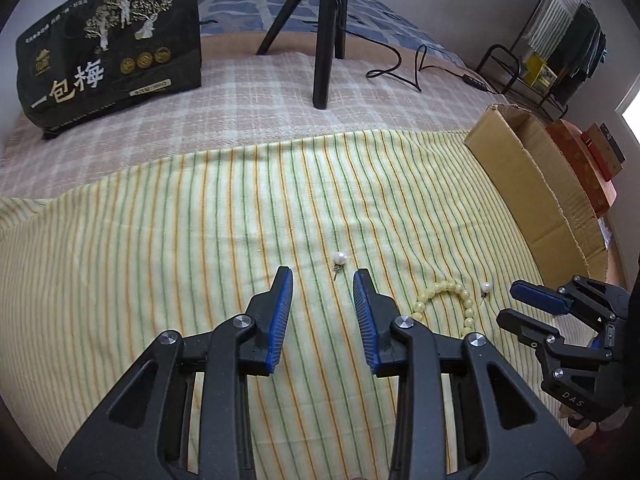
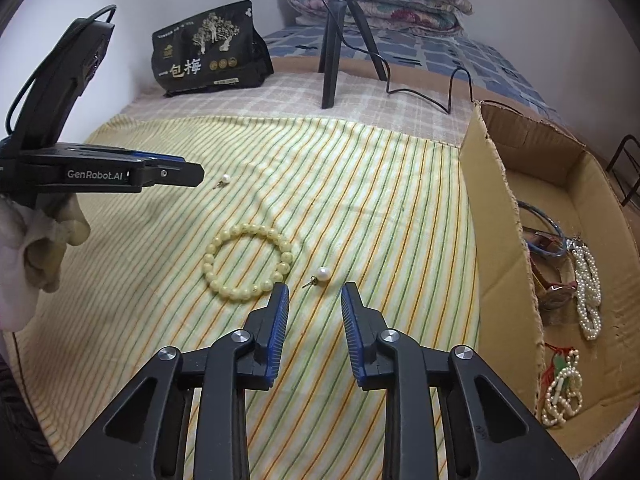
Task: Organize jewelry
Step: 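Close left tool on a pearl earring while right tool grips the other earring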
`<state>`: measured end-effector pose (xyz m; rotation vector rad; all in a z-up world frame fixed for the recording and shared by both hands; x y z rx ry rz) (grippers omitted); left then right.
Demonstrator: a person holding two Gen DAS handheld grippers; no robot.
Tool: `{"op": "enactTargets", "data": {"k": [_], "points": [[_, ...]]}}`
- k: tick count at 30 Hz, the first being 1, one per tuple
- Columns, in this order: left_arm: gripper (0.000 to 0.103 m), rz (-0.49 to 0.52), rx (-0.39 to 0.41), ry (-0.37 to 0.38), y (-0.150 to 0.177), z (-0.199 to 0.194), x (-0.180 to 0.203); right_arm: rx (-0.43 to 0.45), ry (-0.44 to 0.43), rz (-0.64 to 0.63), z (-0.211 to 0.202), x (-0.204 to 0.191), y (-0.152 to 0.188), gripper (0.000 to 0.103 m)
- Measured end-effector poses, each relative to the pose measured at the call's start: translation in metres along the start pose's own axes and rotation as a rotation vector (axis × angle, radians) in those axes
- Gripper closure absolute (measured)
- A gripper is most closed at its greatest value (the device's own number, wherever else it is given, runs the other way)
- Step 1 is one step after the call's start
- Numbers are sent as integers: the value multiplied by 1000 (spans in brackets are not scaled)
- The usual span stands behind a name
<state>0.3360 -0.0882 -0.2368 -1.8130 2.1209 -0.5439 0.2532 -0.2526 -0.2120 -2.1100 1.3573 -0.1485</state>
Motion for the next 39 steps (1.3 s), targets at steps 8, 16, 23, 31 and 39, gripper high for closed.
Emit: {"op": "enactTargets", "data": {"k": [8,16,23,31,39], "points": [[74,36,21,-22,-3,7,9,10,-13,6,5,2,-4,82],[78,42,10,-24,-4,17,11,2,-8,2,11,1,-3,82],[79,50,8,-19,-5,23,15,-1,-2,6,15,3,-3,82],[84,66,3,-18,-5,29,20,-4,7,7,19,5,-3,82],[96,67,2,-21,-4,31,17,-6,16,9,22,7,-3,96]]}}
Point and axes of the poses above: each gripper's, at about its wrist camera, not at the fingertips, and z roughly the way its jaws point, x to its right, y to its underside, the point moved 5 cm from there along z, roughly the way its jaws point, and after that the axes turned 13 degrees about -y, right-handed, at the moved point
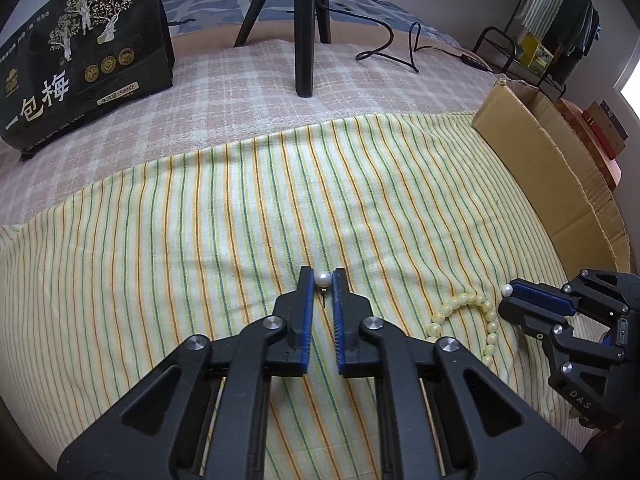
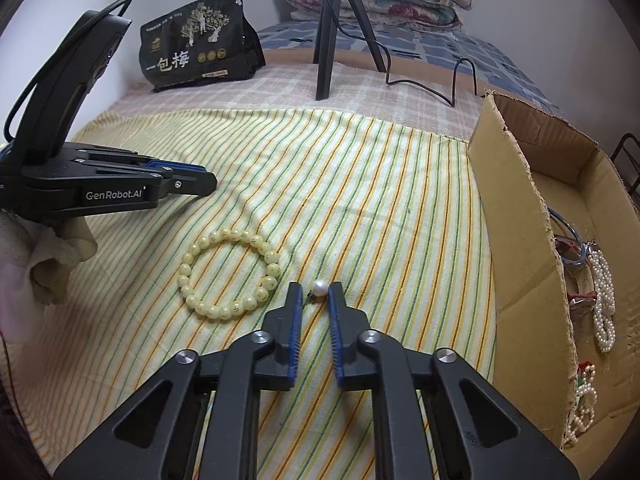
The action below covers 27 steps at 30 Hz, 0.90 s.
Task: Organize jewelry
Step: 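Close left tool on a pearl earring while right tool grips the other earring, then lift and carry both pearl earrings over the box with both tools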
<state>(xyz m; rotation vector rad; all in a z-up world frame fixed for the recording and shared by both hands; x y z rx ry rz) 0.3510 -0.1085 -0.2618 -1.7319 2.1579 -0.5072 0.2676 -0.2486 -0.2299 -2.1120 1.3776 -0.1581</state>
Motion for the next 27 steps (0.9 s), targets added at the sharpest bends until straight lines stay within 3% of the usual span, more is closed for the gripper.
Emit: {"op": "enactTargets", "data": {"k": [17,24,27], "points": [[97,-8,-5,1,1,-2,-1,10,15,-11,2,-1,-3,98],[97,-14,-10,10,0,-1,-2,5,4,-19,5,-4,-5,85],[97,-17,-10,11,0,-1,-2,6,11,-29,6,-4,-4,85]]}}
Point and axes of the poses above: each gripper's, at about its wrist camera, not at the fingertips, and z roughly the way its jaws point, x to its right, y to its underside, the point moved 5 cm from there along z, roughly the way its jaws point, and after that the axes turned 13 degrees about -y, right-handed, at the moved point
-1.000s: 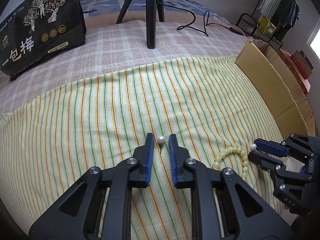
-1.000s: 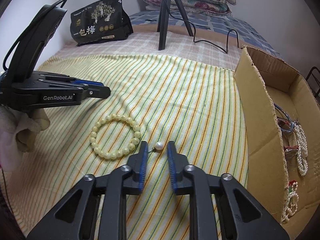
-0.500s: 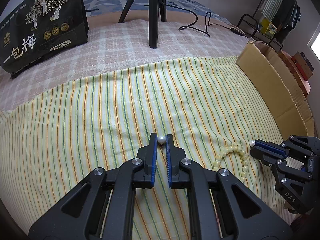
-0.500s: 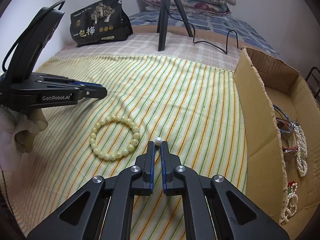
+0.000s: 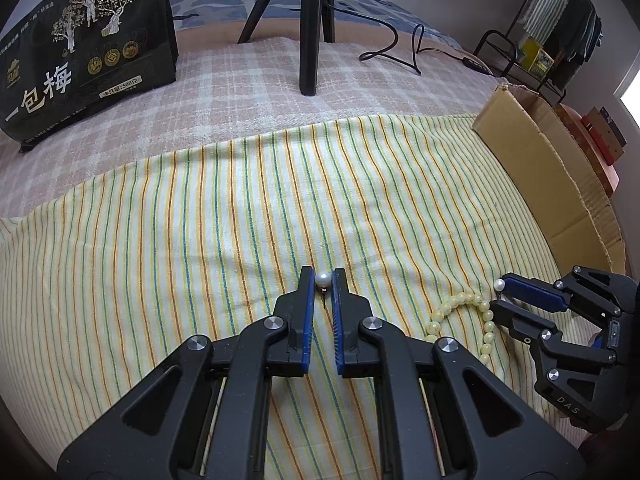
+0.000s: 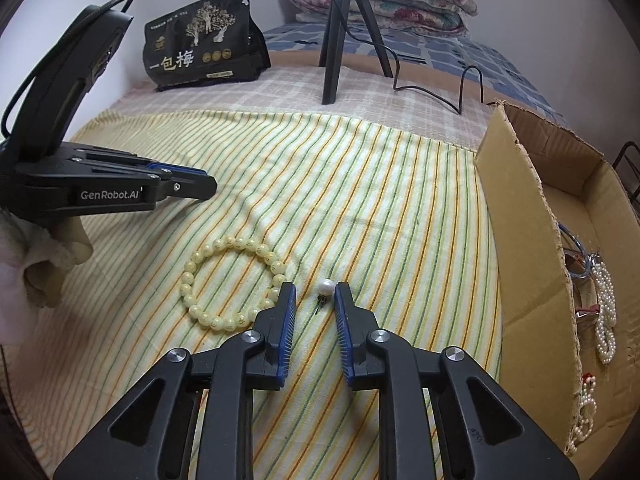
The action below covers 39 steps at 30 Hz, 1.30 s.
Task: Organize jewelry
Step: 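Lift and carry both pearl earrings over the box with both tools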
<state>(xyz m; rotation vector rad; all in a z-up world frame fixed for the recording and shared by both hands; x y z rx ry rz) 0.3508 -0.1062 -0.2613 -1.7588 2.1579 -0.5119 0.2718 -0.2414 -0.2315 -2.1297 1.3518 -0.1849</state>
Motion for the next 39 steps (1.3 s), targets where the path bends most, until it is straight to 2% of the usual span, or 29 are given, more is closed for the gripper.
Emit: {"op": "enactTargets", "data": {"k": [7,10,16,26,31,39], "points": [[97,0,0,-1,0,0,-1,10,18,11,3,4,-4,85],[97,0,0,-1,0,0,-1,12,20,13,3,4,-4,94],[97,-11,6,-9,-1,-4,-4,21,20,19,-1,4,-6,96],[97,-61,51,-3,-11,-36,-17,109,12,12,-41,-6,-22,96],[97,-44,88,11,-16,-61,-4,144,23,11,-64,-8,-26,96],[97,19,145,37,-21,-94,37,197,73,33,-108,7,-19,96]]}}
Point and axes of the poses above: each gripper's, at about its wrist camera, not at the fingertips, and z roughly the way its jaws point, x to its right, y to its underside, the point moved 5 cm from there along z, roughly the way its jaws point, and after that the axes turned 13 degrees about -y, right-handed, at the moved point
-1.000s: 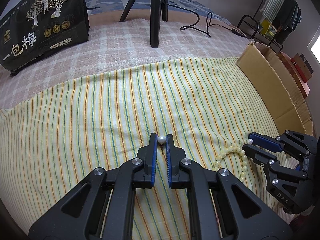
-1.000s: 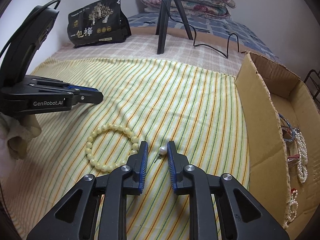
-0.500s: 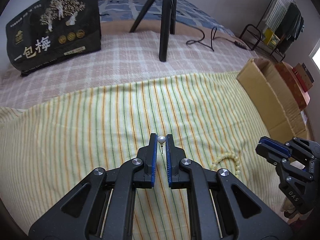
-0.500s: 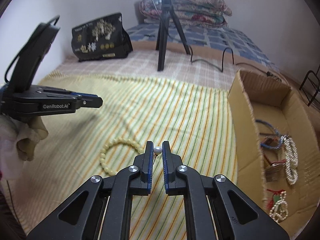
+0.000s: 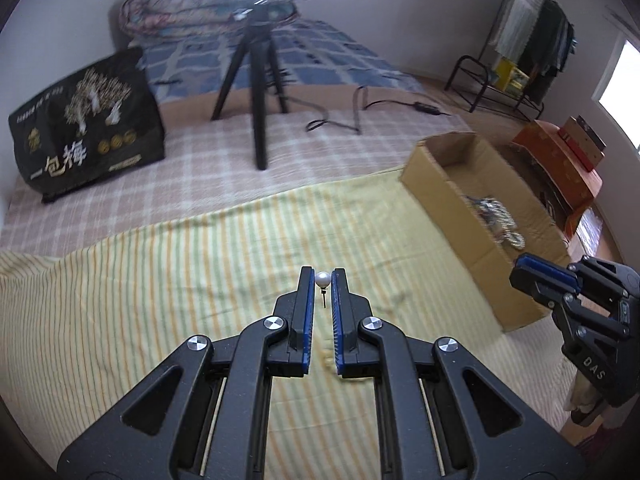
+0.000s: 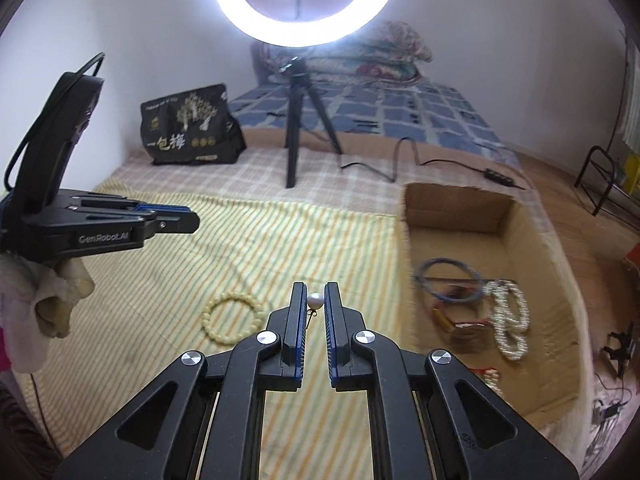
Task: Organize jewelry
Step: 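Lift and carry both pearl earrings over the box with both tools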
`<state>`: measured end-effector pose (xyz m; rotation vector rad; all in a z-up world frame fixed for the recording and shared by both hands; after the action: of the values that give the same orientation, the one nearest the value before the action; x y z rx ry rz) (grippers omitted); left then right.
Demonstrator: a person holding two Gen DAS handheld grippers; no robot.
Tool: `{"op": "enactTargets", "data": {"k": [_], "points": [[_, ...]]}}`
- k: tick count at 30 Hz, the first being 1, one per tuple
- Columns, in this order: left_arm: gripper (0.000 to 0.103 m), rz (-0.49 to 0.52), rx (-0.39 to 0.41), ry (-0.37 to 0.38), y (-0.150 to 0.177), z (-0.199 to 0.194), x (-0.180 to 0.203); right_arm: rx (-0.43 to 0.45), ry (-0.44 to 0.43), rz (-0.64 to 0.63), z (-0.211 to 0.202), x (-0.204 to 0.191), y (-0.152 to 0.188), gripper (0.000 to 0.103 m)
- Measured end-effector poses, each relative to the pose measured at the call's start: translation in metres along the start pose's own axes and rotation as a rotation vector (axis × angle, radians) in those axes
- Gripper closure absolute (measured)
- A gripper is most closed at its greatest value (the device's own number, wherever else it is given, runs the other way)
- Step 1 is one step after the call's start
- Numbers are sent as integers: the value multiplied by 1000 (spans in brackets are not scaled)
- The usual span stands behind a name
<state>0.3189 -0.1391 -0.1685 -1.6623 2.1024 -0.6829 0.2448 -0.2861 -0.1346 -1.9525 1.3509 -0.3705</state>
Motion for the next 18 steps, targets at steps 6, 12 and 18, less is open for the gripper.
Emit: {"op": "enactTargets", "data": {"k": [6,12,18], "points": [[97,24,25,30,-8,-15,33,32,48,41,-33,28,6,96],[97,30,42,59,-19,-22,65,58,97,90,-61,57,16,96],[97,39,53,103,-31,-25,107,75,135,141,-81,86,26,96]]}}
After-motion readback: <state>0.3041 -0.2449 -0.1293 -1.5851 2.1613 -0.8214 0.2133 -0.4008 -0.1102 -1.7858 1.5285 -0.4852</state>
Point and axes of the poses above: each gripper's, at about its wrist camera, not at the fingertips, and z roughly the way its jaws point, x to its right, y to its underside, the point moved 5 cm from there along z, roughly the way its jaws point, and after that the axes turned 13 degrees about -y, right-handed, at the moved point
